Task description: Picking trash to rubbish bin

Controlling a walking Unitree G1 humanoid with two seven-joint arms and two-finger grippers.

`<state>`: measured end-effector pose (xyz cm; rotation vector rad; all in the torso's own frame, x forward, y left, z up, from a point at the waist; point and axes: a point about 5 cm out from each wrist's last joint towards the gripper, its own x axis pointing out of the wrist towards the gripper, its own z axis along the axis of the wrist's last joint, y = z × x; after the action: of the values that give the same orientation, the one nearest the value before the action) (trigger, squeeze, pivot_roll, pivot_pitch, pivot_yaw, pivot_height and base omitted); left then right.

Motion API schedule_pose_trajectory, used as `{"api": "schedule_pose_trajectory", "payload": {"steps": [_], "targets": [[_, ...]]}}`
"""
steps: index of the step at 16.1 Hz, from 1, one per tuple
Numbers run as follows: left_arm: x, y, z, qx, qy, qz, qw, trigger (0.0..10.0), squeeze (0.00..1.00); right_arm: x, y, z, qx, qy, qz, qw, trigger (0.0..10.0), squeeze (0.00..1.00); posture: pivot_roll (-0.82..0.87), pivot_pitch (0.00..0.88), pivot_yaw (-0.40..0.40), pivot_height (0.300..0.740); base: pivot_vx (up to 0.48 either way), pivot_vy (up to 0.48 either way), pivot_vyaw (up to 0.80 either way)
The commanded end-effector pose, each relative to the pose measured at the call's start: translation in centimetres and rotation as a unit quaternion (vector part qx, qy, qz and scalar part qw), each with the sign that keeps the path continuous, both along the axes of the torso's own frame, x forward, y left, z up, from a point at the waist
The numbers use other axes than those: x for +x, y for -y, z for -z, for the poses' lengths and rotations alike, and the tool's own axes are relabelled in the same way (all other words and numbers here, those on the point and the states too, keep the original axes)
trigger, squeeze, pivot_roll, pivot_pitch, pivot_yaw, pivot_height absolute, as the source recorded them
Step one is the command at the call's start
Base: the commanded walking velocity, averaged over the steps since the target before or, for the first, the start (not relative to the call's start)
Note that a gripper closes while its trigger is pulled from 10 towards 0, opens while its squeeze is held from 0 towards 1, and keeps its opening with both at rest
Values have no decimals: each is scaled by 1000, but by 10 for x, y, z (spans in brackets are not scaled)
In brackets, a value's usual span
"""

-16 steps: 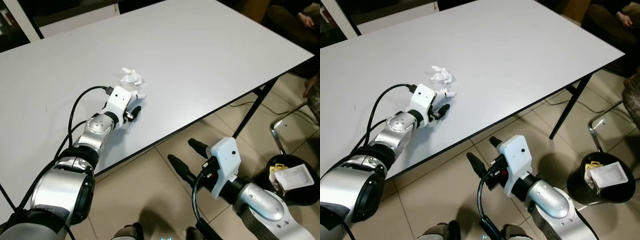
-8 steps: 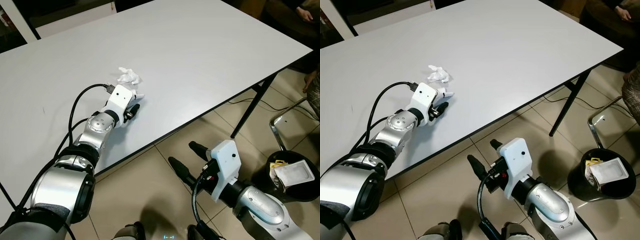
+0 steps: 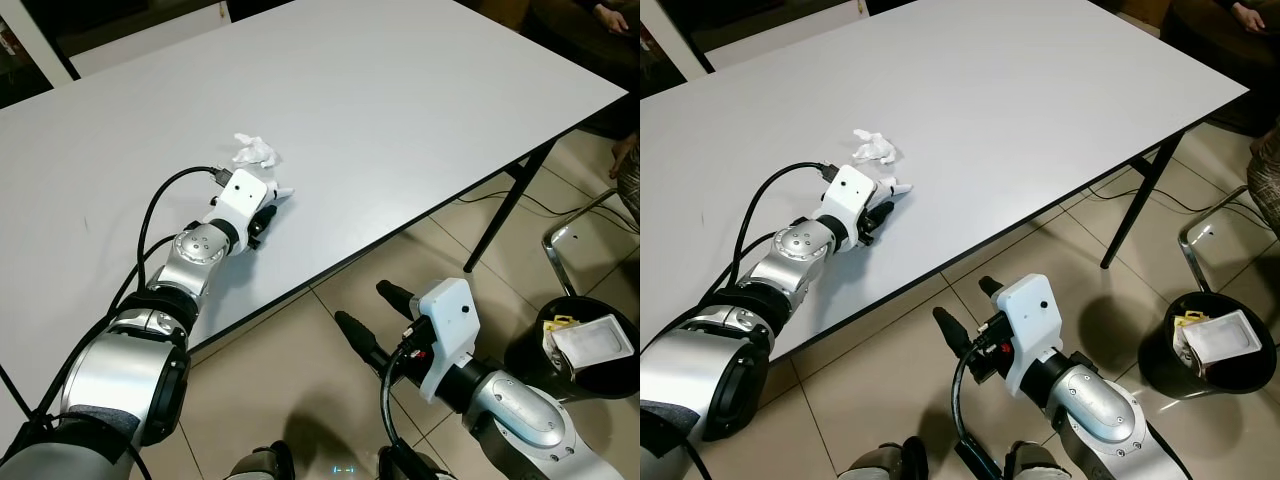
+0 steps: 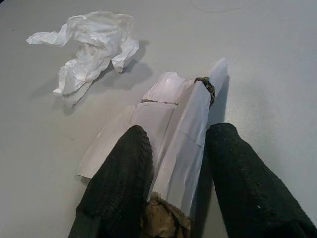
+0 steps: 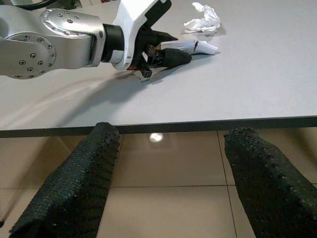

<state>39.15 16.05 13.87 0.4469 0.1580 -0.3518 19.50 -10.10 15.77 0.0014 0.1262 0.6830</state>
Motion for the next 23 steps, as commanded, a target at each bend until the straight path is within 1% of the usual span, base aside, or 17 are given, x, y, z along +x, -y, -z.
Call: {"api": "schedule_pose_trajectory", "payload": {"steps": [1, 4, 10, 11, 12, 13, 15, 16, 17, 18, 19, 20, 21, 22, 23], "targets": [[-6, -10, 15, 15, -38, -11, 999, 0, 0, 0, -3, 0, 3, 2, -3, 1000, 10000, 0, -227, 201, 111, 740, 0, 0, 0], [-6, -11, 16, 11, -42, -10, 999, 0, 0, 1, -2, 0, 2, 4, 1, 1000, 10000, 0, -227, 192, 118, 740, 0, 0, 0], [-8, -12, 18, -14, -46, -8, 999, 0, 0, 5, -2, 0, 2, 8, 6, 1000, 10000, 0, -219, 186, 120, 740, 0, 0, 0], [-8, -13, 16, -39, -41, -14, 998, 0, 0, 6, -3, -1, 6, 9, 7, 1000, 10000, 0, -214, 188, 118, 740, 0, 0, 0], [-6, -13, 12, -73, -34, -15, 997, 0, 0, 7, -3, -1, 6, 12, 10, 1000, 10000, 0, -209, 186, 121, 740, 0, 0, 0], [-6, -13, 10, -85, -31, -14, 996, 0, 0, 7, -2, -1, 5, 13, 12, 1000, 10000, 0, -209, 186, 121, 740, 0, 0, 0], [-6, -14, 1, -161, -5, 2, 987, 0, 0, 13, 4, -2, 11, 22, 49, 998, 10000, 0, -190, 176, 127, 740, 0, 0, 0], [-9, -15, 1, -189, 6, 22, 982, 0, 0, 17, 7, -2, 18, 27, 65, 997, 10000, 0, -180, 165, 128, 740, 0, 0, 0], [-11, -17, 1, -211, 13, 26, 977, 0, 0, 20, 7, -2, 19, 30, 74, 997, 10000, 0, -175, 158, 130, 740, 0, 0, 0], [-13, -18, 1, -223, 19, 30, 974, 0, 0, 22, 8, -2, 19, 32, 79, 996, 10000, 0, -169, 148, 127, 740, 0, 0, 0], [-18, -23, 2, -233, 39, 25, 971, 0, 0, 25, 9, -2, 22, 35, 94, 995, 10000, 0, -154, 134, 122, 740, 0, 0, 0], [-28, -30, 2, -232, 67, -3, 970, 0, 0, 30, 13, 0, 26, 29, 126, 991, 10000, 0, -139, 120, 119, 740, 0, 0, 0], [-38, -33, 2, -226, 76, -19, 971, 3412, 0, 35, 18, 4, 28, 22, 164, 986, 10000, 0, -121, 110, 113, 740, 0, 0, 0], [-58, -31, 7, -211, 59, -28, 975, 10000, 0, 40, 24, 7, 38, 15, 198, 979, 10000, 0, -96, 89, 102, 740, 0, 0, 0], [-71, -28, 8, -217, 56, -27, 974, 10000, 0, 44, 26, 9, 37, 19, 214, 976, 10000, 0, -74, 77, 88, 740, 0, 0, 0]]}}
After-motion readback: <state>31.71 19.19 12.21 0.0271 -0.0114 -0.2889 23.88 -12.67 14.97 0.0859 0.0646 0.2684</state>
